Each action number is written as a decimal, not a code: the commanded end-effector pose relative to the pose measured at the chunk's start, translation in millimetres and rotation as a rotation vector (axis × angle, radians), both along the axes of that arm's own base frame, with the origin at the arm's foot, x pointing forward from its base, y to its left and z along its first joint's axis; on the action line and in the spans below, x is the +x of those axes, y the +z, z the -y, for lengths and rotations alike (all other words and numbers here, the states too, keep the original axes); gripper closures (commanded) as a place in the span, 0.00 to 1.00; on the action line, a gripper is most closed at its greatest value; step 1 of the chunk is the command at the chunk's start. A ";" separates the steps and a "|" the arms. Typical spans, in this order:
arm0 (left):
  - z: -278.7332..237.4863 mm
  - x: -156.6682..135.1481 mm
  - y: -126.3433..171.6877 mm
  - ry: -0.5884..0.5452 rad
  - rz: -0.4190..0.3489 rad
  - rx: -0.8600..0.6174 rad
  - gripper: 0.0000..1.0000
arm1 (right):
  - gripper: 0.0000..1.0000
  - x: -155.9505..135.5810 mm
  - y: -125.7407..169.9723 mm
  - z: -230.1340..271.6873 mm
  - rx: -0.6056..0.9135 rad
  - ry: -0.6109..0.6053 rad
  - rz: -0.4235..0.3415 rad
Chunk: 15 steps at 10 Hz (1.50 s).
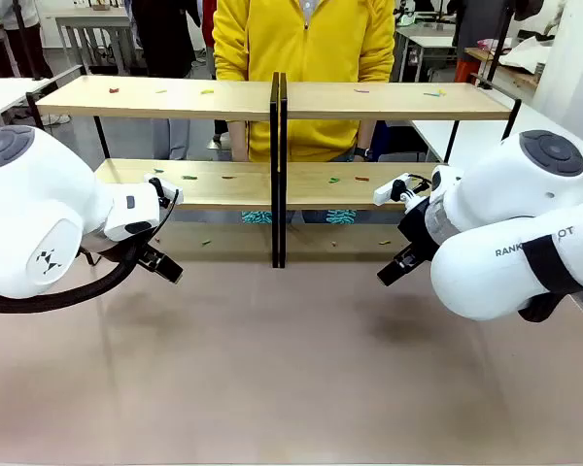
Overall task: Clean the shelves.
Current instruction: Pick up the Duster when the human hands it over.
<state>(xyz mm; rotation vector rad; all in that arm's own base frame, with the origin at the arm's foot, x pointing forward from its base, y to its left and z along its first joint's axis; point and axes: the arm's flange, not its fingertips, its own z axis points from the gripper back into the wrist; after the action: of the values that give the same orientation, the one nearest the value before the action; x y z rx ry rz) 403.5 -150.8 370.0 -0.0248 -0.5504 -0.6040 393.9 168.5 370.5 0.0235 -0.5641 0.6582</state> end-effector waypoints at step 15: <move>-0.1 0.0 0.0 0.000 0.000 0.000 0.00 | 0.00 -0.1 0.0 -0.1 -0.001 0.001 0.000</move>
<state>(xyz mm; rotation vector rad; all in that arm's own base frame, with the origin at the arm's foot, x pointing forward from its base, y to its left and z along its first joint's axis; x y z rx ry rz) 403.5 -150.7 370.0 -0.0249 -0.5504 -0.6034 393.9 168.7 370.5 0.0228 -0.5641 0.6594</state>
